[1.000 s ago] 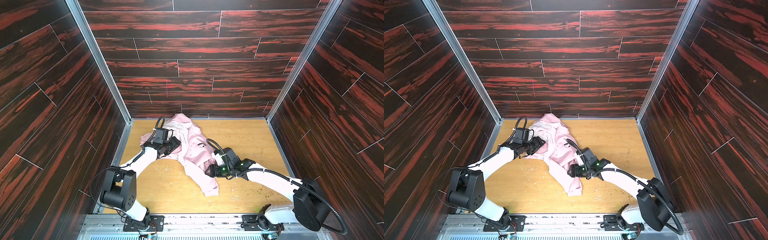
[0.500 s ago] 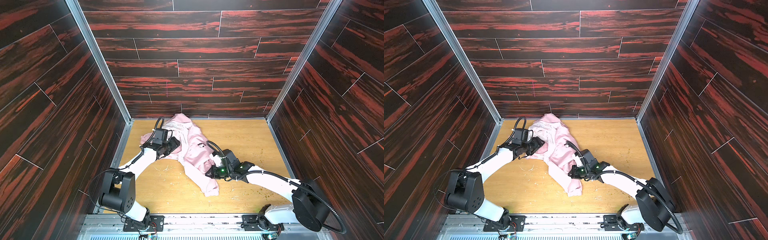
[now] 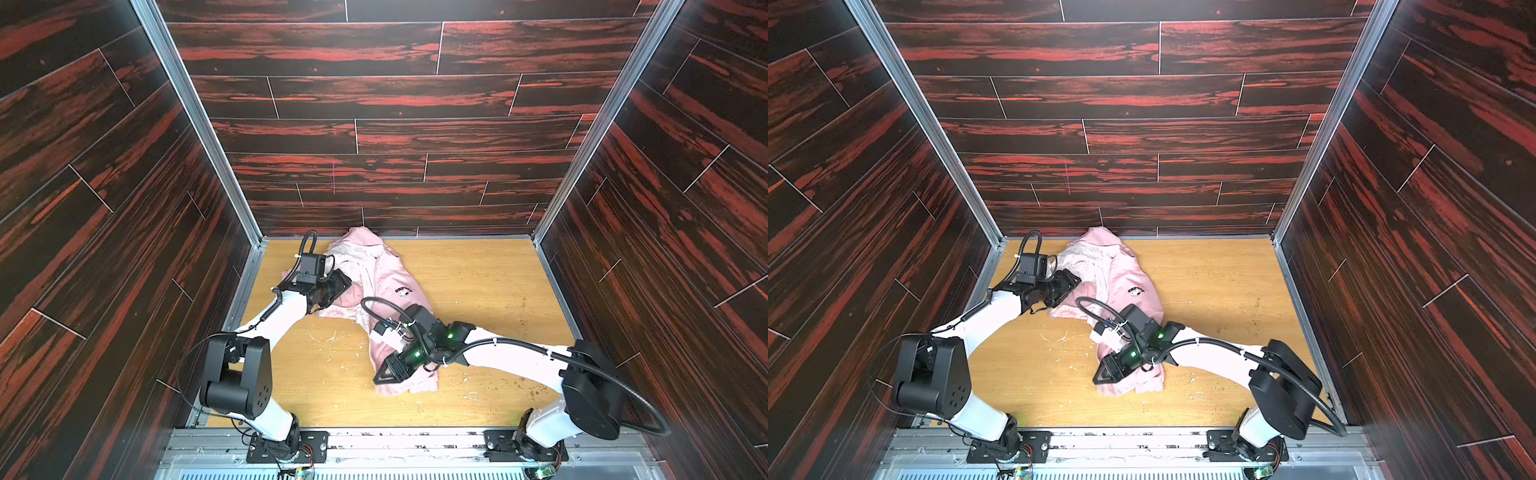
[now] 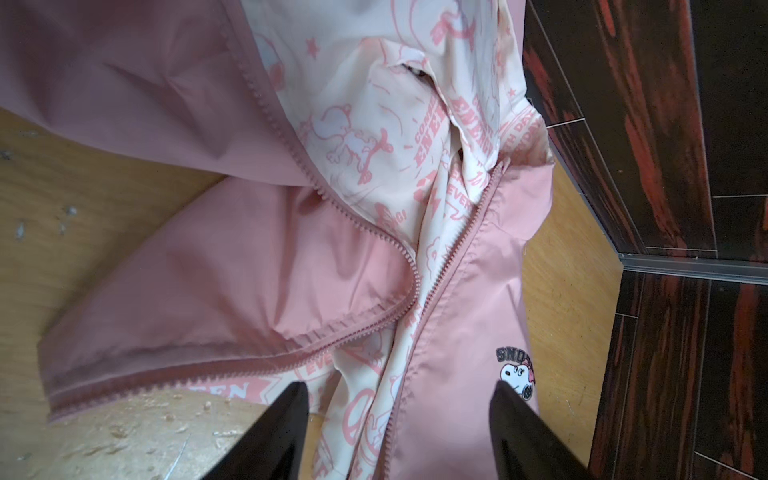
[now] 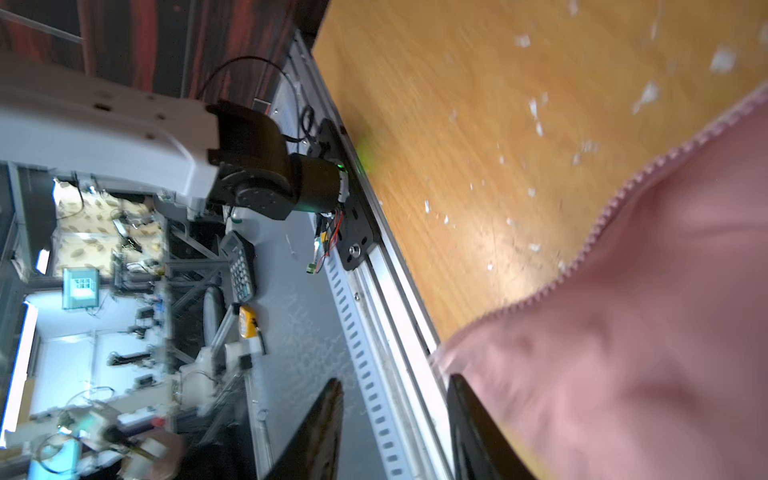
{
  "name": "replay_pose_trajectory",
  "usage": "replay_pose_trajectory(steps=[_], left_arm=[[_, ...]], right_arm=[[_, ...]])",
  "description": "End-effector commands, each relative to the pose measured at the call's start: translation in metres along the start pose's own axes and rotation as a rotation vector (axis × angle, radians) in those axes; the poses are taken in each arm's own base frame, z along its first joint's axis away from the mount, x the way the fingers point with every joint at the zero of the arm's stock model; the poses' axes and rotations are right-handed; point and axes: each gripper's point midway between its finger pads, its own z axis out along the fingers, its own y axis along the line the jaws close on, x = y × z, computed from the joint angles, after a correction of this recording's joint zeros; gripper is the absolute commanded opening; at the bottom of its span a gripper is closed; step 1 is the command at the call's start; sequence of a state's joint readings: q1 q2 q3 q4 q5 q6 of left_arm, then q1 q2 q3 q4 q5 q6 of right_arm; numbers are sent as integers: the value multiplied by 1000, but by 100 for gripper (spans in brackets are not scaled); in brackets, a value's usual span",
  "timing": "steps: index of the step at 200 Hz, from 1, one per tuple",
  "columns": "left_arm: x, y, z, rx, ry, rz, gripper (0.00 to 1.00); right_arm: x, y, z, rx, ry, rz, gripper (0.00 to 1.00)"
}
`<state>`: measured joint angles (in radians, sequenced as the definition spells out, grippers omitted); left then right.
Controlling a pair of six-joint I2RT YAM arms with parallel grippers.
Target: Zip up the jacket
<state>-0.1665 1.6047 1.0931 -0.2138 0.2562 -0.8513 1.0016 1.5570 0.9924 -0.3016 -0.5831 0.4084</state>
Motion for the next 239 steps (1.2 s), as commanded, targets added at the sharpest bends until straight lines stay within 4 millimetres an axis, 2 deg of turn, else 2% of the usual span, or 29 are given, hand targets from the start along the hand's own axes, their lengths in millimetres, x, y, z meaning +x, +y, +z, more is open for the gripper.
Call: replay_pose_trajectory(steps=[1,13,33,56,72,91,113,141,147,176,193,209,223,239], left_arm=[[0,-6,1,7,24,18,73],[2,-5,4,13,38,18,74],[12,-7,9,34,66,25,75],[33,-15,16,63,106,74,75],[50,-23,21,65,142,132,75],[64,-20,29,5,166,197,75],[72,-12,37,-53,186,235,75],[73,-10,43,-77,191,257,75],[76,-5,52,-91,208,258,75],[76,-13,72,-87,229,274,72],[75,-17,86,-85,246,281,64],[78,-17,99,-90,267,285,55],[81,-17,107,-98,284,292,47],[83,-14,115,-112,301,294,35]], right_arm=[[-5,-6,-11,70,-32,-27,57],[-18,-14,-26,119,-101,-16,58],[-43,-40,-63,207,-261,63,60],[-59,-101,-115,362,-442,252,70],[-58,-140,-132,412,-481,375,73],[-64,-169,-132,421,-478,446,73],[-74,-189,-123,430,-469,482,73],[-83,-210,-114,448,-475,521,73],[-84,-213,-113,449,-474,529,73],[-88,-228,-106,440,-478,560,72],[-90,-235,-106,421,-490,583,65],[-91,-239,-108,420,-502,592,54],[-91,-242,-112,423,-510,598,40],[-91,-245,-119,432,-525,607,17]])
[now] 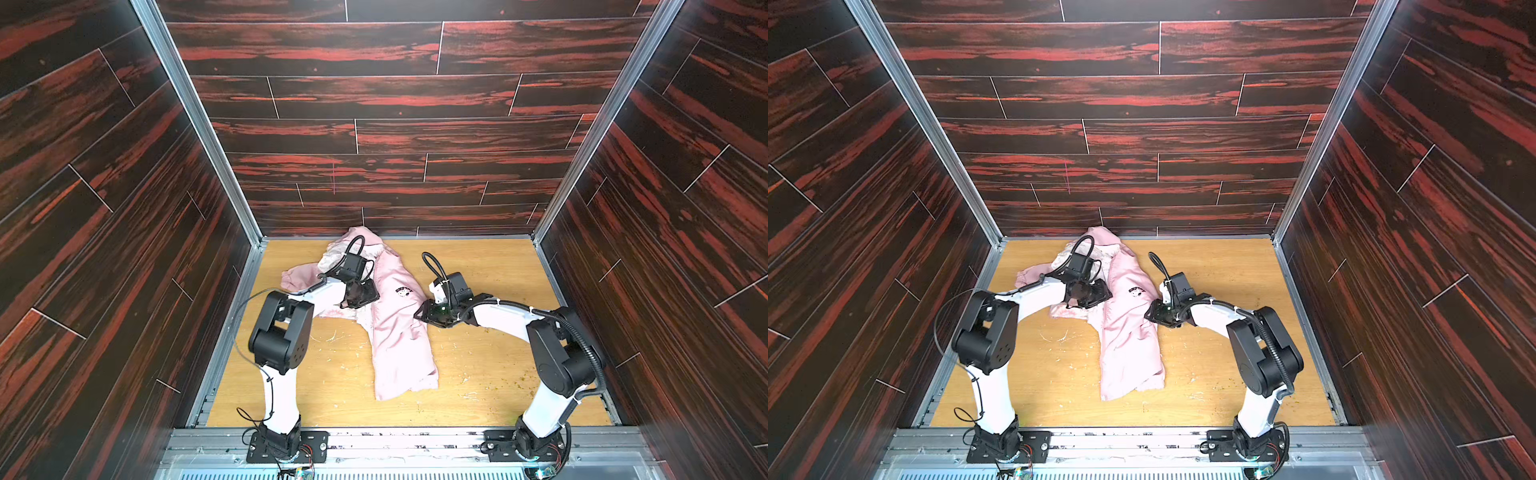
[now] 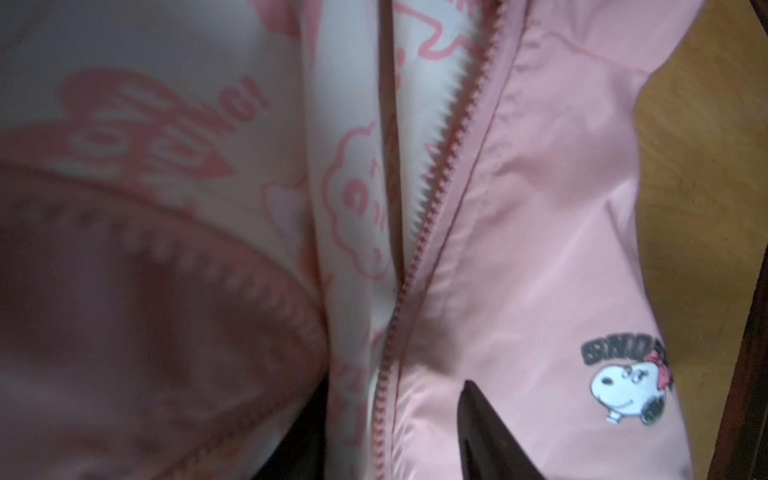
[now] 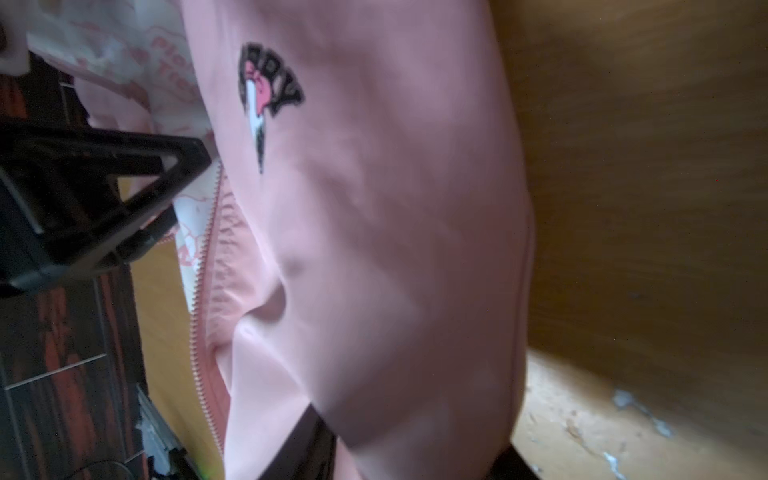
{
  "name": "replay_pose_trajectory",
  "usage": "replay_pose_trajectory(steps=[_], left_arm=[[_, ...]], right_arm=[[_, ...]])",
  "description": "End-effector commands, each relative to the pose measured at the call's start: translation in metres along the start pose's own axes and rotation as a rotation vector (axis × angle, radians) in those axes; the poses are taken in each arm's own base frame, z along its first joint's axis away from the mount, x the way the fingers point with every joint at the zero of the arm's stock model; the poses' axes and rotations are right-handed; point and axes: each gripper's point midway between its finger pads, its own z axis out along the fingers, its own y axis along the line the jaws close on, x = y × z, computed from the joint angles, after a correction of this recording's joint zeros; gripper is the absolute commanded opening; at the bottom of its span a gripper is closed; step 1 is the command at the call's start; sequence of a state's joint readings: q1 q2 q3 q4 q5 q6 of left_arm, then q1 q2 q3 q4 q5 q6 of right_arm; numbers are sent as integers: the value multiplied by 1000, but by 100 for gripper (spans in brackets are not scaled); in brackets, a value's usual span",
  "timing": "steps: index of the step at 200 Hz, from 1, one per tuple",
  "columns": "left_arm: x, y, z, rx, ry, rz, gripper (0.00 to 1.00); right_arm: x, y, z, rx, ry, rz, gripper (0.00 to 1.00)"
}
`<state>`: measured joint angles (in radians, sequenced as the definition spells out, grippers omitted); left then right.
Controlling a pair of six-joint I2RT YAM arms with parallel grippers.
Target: Zip up the jacket
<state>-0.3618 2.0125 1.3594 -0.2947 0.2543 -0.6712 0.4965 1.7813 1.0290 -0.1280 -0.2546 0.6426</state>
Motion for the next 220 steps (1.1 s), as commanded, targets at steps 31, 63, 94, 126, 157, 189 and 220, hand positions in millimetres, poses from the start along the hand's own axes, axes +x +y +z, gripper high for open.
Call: replay_pose_trajectory(steps=[31,63,94,126,157,189,220], left_arm=[[1,-15,16,43,37,1,0],[-10,-51,19,171,9,2,0],[-25,-104,21,303,-20,36,0],[-46,-152,30,356,-39,73,0],[-59,-155,40,295,-39,83,28],[-48,-125,-10,133,-87,182,67],[-29,-77,-83,-45,-206,247,70]], right_arm=[[-25,-17,-19,22,-71,46,0],[-38,-31,-57,48,-146,49,0],[-49,-46,-97,113,-225,40,0],[-52,-65,-110,157,-240,69,0],[-49,-76,-95,165,-175,100,12],[-57,-71,-109,167,-214,77,58],[-69,-59,-138,198,-281,39,67]])
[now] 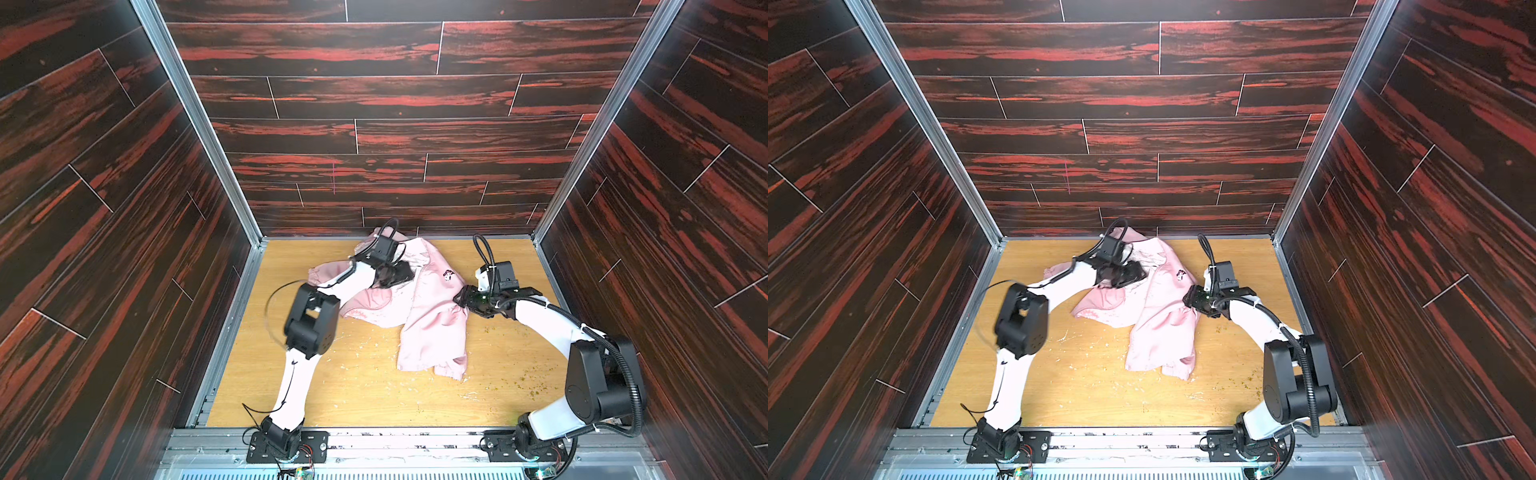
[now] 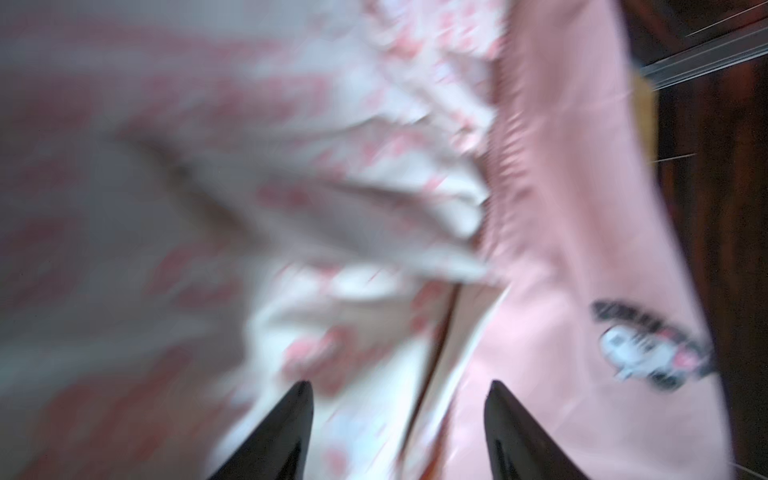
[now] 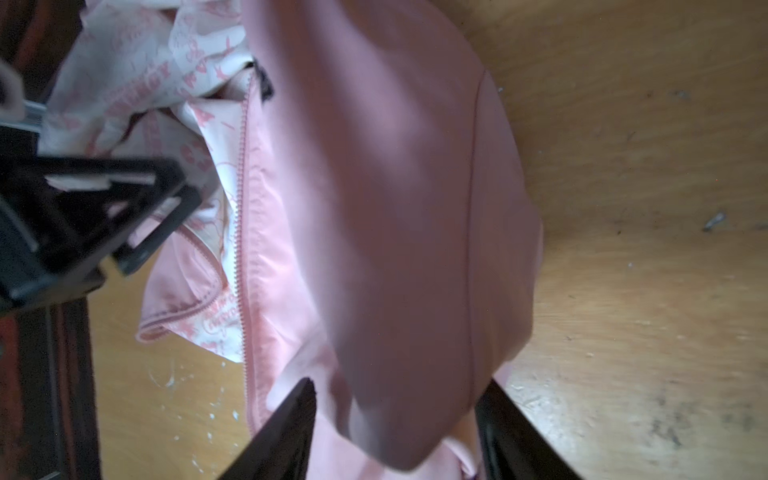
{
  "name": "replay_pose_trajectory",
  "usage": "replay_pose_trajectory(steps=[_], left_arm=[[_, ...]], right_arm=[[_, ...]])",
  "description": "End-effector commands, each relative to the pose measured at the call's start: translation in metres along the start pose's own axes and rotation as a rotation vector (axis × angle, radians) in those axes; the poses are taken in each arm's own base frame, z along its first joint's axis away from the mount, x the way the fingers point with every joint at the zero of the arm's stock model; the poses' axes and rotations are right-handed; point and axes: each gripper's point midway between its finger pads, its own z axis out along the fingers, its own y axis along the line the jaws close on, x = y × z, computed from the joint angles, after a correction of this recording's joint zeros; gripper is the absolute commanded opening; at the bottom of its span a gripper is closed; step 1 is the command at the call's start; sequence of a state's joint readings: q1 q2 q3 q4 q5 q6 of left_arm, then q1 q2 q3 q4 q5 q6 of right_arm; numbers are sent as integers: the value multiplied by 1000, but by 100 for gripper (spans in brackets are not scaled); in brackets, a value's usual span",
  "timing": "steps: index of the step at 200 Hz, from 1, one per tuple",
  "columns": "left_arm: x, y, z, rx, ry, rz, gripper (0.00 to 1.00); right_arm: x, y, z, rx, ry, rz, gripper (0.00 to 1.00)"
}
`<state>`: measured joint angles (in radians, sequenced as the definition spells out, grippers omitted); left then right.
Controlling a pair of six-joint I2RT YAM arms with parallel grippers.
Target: Zip up the jacket
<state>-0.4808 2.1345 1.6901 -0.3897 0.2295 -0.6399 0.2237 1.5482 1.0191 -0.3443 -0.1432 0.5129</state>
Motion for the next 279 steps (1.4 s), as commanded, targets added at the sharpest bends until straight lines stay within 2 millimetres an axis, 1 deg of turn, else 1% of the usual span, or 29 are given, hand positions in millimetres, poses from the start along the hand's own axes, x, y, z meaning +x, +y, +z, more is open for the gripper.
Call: replay_pose_trajectory(steps=[1,10,14,17,24,31,44,51,55,64,76,78,84,98,111,129,145,163,176,189,197,200,204,214,227,237,252,267,279], left_arm=[[-10,15,-90,-148,-151,103,70],[-3,30,-108,-215,-182,120,70],[1,39,-111,-247,-187,127,70],[0,40,-122,-259,-214,133,71],[2,52,-131,-308,-239,157,72],[8,64,-137,-369,-235,186,72],[16,87,-141,-482,-202,243,72],[19,94,-137,-515,-178,266,72],[26,101,-136,-543,-138,278,72],[30,104,-130,-556,-98,304,72],[30,102,-124,-550,-69,330,72],[32,105,-117,-557,-52,331,73],[30,105,-110,-555,-44,331,73],[27,93,-96,-492,-29,328,74],[22,83,-86,-446,-28,304,74],[13,75,-71,-416,-26,262,75],[6,72,-58,-406,-28,229,75],[-8,71,-49,-401,-51,192,75],[-23,77,-57,-443,-105,165,73],[-40,85,-76,-467,-180,115,74],[-49,95,-91,-480,-219,67,74],[-56,94,-95,-464,-253,55,75],[-62,100,-101,-459,-276,30,75],[-70,111,-114,-429,-307,-23,75],[-81,122,-124,-372,-343,-64,76],[-86,128,-127,-325,-350,-82,76],[-90,135,-126,-281,-345,-87,76],[-91,136,-115,-219,-316,-74,76],[-93,132,-105,-154,-294,-58,75]], right_arm=[[-19,11,-31,9,-77,-38,67],[-22,13,-38,8,-92,-42,68],[-23,14,-41,7,-98,-44,68],[-24,16,-43,0,-103,-47,68],[-24,20,-47,-11,-107,-52,68],[-23,27,-51,-36,-108,-61,68],[-18,41,-55,-76,-104,-87,68],[-13,49,-56,-91,-96,-104,68],[-11,53,-56,-98,-91,-112,68],[-3,64,-55,-113,-73,-137,68],[9,76,-51,-130,-48,-163,68],[11,78,-50,-133,-42,-167,68],[17,83,-48,-141,-30,-179,68],[29,93,-44,-146,-5,-200,67],[39,100,-40,-147,11,-215,67],[52,108,-37,-150,26,-233,67],[62,114,-34,-162,40,-242,66],[72,118,-29,-168,56,-248,65],[77,120,-26,-164,65,-250,63],[77,122,-27,-165,63,-255,63],[76,123,-29,-165,57,-259,63],[76,123,-29,-163,54,-259,63],[75,123,-30,-163,51,-262,63],[74,122,-32,-161,44,-265,63],[73,124,-33,-163,41,-271,63],[72,125,-33,-162,42,-275,64],[71,126,-32,-160,48,-279,64],[70,129,-31,-169,50,-280,64],[70,131,-31,-174,52,-280,64]])
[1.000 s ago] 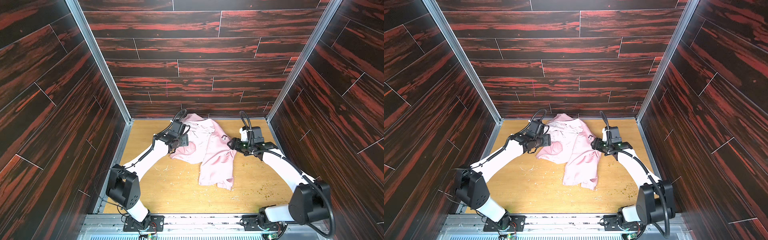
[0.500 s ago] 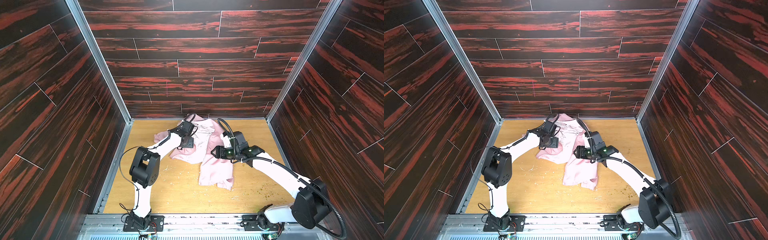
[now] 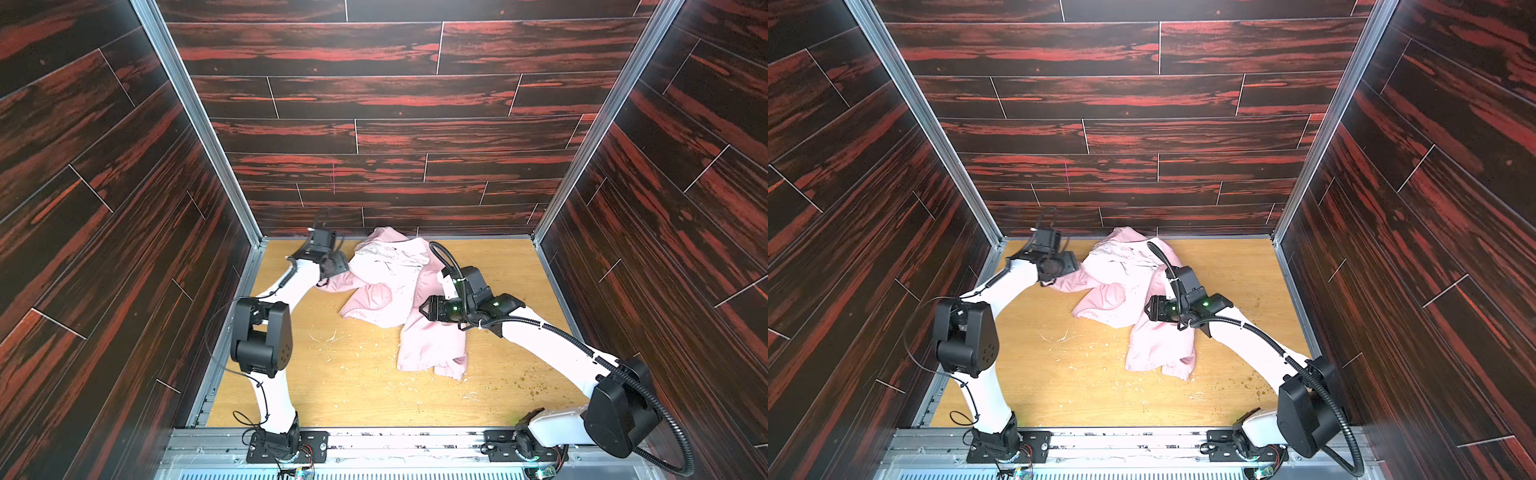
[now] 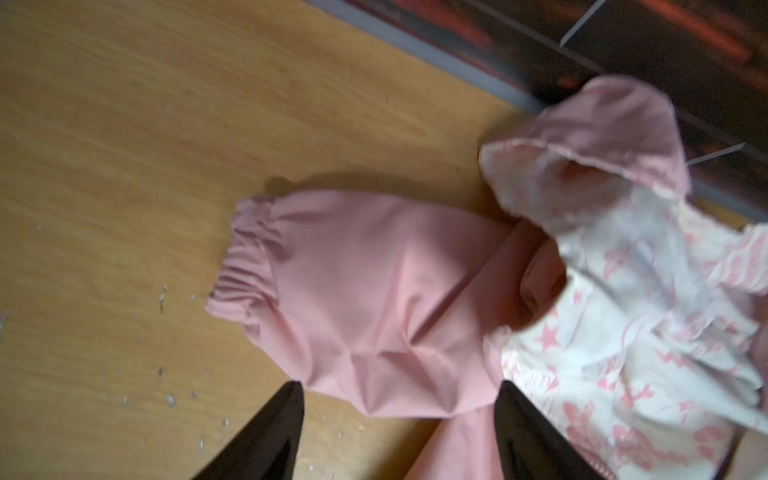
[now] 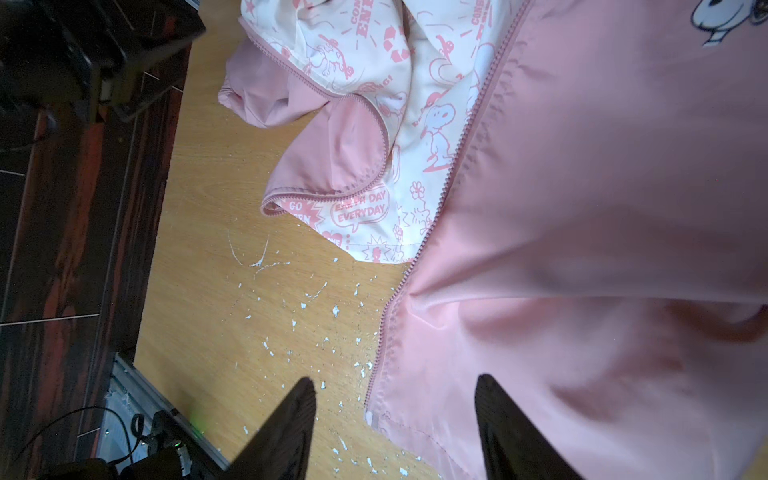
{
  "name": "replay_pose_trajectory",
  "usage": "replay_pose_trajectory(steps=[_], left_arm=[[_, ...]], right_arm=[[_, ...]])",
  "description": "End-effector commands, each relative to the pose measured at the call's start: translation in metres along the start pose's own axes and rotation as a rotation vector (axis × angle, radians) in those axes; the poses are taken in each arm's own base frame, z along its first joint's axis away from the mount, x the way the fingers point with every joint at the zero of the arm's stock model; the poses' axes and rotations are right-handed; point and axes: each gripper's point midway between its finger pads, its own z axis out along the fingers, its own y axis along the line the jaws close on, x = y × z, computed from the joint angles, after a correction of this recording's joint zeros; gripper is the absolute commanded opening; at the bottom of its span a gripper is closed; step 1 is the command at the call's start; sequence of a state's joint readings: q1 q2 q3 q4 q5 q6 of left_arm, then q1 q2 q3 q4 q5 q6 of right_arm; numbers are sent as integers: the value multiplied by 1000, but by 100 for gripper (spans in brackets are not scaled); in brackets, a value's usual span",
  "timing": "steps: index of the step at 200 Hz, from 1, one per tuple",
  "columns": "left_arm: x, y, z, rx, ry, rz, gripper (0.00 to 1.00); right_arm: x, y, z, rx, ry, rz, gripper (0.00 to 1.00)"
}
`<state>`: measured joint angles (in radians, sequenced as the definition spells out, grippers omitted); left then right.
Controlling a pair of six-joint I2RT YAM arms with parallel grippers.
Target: Zip up the jacket
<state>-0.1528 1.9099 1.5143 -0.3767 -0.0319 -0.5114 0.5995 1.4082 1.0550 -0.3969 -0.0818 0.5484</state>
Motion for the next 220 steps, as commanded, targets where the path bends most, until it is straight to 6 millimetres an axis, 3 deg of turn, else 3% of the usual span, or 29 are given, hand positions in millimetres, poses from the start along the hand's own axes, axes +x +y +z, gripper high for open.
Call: replay_pose_trajectory(steps=[1,38,86,112,121,137,161,183,220], left_arm=[[7,-38,3,202,38,40,75],[9,-53,27,333,75,34,74],[23,-45,56,314,120,39,73],[24,-57,58,388,127,26,66],[19,-63,54,418,111,17,57],[7,-74,43,465,81,4,31],[-9,-90,21,518,50,6,0],[-18,-111,-12,557,31,42,0],[-27,-157,-85,612,-26,138,0]], right_arm=[[-6,4,3,-1,6,-2,64],[-8,7,0,-3,1,-6,64],[-10,7,-3,3,-3,-11,64],[-12,8,-1,2,0,-9,64],[-12,8,1,3,3,-5,63],[-12,9,4,-4,4,1,62],[-15,12,9,-21,3,4,58],[-26,16,12,-32,-29,-36,62],[-64,34,25,-74,-149,-166,72]])
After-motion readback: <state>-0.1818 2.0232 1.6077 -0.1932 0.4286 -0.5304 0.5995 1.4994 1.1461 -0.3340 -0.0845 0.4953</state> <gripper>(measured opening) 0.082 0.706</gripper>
